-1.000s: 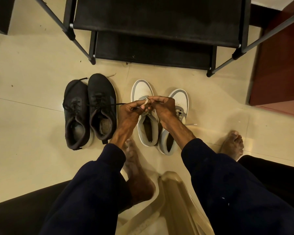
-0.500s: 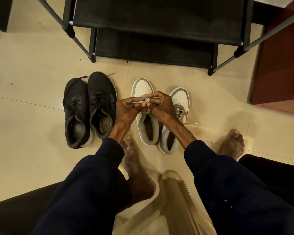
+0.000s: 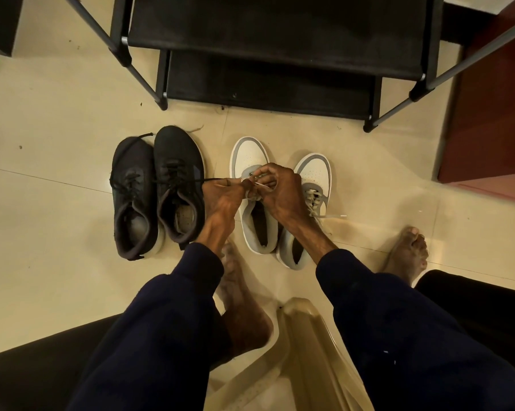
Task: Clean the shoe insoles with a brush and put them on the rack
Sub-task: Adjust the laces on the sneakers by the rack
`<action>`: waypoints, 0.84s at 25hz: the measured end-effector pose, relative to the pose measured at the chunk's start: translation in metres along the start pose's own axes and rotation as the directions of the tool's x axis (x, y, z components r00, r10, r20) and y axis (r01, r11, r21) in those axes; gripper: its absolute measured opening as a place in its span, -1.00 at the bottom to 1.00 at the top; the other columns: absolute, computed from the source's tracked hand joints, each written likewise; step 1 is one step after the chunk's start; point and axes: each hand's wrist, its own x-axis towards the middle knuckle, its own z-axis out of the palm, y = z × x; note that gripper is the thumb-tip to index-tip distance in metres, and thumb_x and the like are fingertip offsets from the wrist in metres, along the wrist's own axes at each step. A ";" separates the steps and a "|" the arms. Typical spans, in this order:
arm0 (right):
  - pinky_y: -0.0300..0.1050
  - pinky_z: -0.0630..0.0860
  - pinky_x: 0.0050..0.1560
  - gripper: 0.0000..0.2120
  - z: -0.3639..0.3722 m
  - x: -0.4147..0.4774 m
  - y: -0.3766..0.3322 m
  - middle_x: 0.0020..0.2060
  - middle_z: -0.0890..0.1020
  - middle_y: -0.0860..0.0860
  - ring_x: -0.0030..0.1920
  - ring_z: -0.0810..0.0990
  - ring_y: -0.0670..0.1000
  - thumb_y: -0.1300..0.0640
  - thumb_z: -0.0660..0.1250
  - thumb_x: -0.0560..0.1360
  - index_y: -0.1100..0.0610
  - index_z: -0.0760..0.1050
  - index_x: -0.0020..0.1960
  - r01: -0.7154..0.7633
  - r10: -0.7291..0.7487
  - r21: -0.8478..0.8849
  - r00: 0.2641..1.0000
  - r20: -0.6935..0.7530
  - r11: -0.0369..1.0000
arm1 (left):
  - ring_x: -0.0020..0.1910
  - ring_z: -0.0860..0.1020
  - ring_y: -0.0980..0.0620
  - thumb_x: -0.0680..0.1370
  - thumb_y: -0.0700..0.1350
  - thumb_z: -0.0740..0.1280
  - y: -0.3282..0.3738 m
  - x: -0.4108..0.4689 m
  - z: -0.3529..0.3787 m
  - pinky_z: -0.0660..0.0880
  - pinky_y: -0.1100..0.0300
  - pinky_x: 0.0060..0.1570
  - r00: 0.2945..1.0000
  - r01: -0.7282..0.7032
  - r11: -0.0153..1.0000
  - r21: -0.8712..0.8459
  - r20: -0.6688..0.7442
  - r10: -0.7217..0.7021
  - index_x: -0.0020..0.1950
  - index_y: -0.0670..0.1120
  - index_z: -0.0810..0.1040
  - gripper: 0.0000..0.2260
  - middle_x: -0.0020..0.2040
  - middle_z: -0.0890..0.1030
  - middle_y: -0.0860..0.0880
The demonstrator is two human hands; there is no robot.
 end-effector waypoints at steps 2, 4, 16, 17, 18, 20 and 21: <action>-0.47 0.52 -0.23 -0.83 -0.002 -0.001 -0.001 -0.21 0.68 -0.13 -0.22 0.63 -0.36 0.32 0.50 0.48 0.18 0.71 0.06 0.017 -0.017 -0.028 1.000 0.009 0.999 | -0.43 0.60 0.13 0.44 -0.20 0.58 0.004 -0.004 -0.001 0.50 0.32 -0.37 0.999 -0.002 1.000 -0.009 0.038 0.003 -0.18 -0.18 0.72 -0.91 -0.27 0.70 -0.09; -0.50 0.50 -0.22 -0.88 -0.004 -0.001 0.001 -0.22 0.66 -0.13 -0.25 0.61 -0.40 0.26 0.47 0.53 0.20 0.72 0.06 0.026 -0.024 -0.060 0.999 0.023 0.998 | -0.35 0.66 0.09 0.46 -0.19 0.57 0.004 -0.007 -0.005 0.58 0.30 -0.31 0.992 -0.079 0.997 -0.017 0.099 0.080 -0.16 -0.18 0.72 -0.92 -0.25 0.71 -0.10; -0.43 0.51 -0.31 -0.76 -0.009 0.006 0.003 -0.21 0.69 -0.03 -0.26 0.64 -0.27 0.27 0.59 0.40 0.19 0.63 0.02 -0.080 0.082 -0.090 0.996 0.019 0.993 | -0.45 0.55 0.18 0.46 -0.12 0.58 0.008 -0.001 -0.002 0.44 0.36 -0.44 0.996 -0.024 0.997 0.073 0.083 0.018 -0.14 -0.19 0.73 -0.86 -0.32 0.67 -0.04; -0.40 0.53 -0.29 -0.74 -0.009 0.005 0.004 -0.20 0.70 -0.03 -0.24 0.65 -0.26 0.30 0.58 0.40 0.18 0.59 0.03 -0.030 0.032 -0.093 0.999 0.025 0.995 | -0.53 0.49 0.19 0.45 -0.14 0.58 0.010 -0.001 -0.002 0.41 0.35 -0.48 0.996 0.021 0.998 0.062 0.082 -0.026 -0.16 -0.21 0.72 -0.86 -0.37 0.63 -0.03; -0.36 0.56 -0.26 -0.72 -0.009 0.004 0.004 -0.18 0.69 -0.04 -0.20 0.66 -0.23 0.33 0.57 0.41 0.15 0.57 0.03 0.027 -0.023 -0.105 0.999 0.037 0.994 | -0.58 0.44 0.19 0.45 -0.15 0.58 0.012 -0.002 -0.002 0.39 0.32 -0.50 0.995 0.061 0.997 0.049 0.081 -0.065 -0.19 -0.22 0.71 -0.85 -0.42 0.59 -0.02; -0.22 0.62 -0.17 -0.72 -0.008 0.002 0.004 -0.15 0.67 -0.05 -0.13 0.65 -0.16 0.35 0.52 0.43 0.08 0.54 0.02 0.148 -0.137 -0.189 0.988 0.072 0.971 | -0.59 0.44 0.15 0.44 -0.17 0.57 0.016 -0.005 -0.002 0.39 0.27 -0.49 0.990 0.115 0.992 0.049 0.070 -0.119 -0.29 -0.19 0.65 -0.82 -0.47 0.55 -0.02; -0.12 0.63 -0.13 -0.74 -0.007 0.002 0.005 -0.13 0.66 -0.05 -0.09 0.63 -0.11 0.33 0.50 0.44 0.07 0.55 0.02 0.213 -0.196 -0.259 0.976 0.090 0.942 | -0.54 0.47 0.12 0.45 -0.18 0.56 0.018 -0.006 -0.002 0.42 0.25 -0.47 0.988 0.138 0.989 0.050 0.067 -0.141 -0.33 -0.17 0.61 -0.80 -0.43 0.57 -0.05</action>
